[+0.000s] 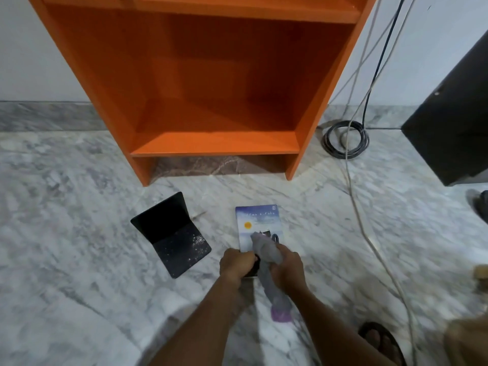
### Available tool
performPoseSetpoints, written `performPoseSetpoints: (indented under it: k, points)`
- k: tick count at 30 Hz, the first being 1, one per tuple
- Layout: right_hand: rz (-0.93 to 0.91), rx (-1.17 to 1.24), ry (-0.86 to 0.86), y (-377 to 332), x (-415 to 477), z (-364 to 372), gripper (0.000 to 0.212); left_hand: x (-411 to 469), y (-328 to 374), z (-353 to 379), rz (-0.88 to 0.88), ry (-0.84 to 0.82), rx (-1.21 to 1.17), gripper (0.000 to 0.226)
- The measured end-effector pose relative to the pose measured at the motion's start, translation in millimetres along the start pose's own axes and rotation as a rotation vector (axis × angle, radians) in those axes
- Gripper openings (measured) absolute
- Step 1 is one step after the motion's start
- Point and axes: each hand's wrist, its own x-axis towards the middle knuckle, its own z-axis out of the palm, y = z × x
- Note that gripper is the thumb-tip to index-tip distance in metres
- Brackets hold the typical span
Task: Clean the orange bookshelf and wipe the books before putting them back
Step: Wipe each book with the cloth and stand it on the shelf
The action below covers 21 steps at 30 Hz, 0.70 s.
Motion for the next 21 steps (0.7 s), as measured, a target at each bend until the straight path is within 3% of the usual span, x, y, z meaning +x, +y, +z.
performPoseSetpoints:
  k: [3, 8, 11, 15, 17, 21]
  points:
    - [0.042, -0.004, -0.091, -3, 5, -9, 0.036, -1, 4, -2, 0.003, -0.160, -0.199, 0.019]
    - [-0.073, -0.046, -0.043, 8, 2, -18, 0.033, -24, 10, -11, 0.059, -0.293, -0.358, 0.026]
    - [-0.302, -0.113, -0.092, -15, -20, -19, 0.047, -36, 13, -31, 0.128, -0.335, -0.368, 0.055]
    - [-0.639, -0.184, -0.163, -53, -39, -21, 0.052, -66, 17, -71, 0.230, -0.411, -0.265, 0.049]
    - [-0.744, -0.184, -0.137, -70, -38, -19, 0.049, -79, 18, -88, 0.265, -0.455, -0.238, 0.047]
    - [-0.693, 0.075, 0.087, -131, -30, -31, 0.035, -117, 32, -119, 0.387, -0.582, -0.187, 0.054]
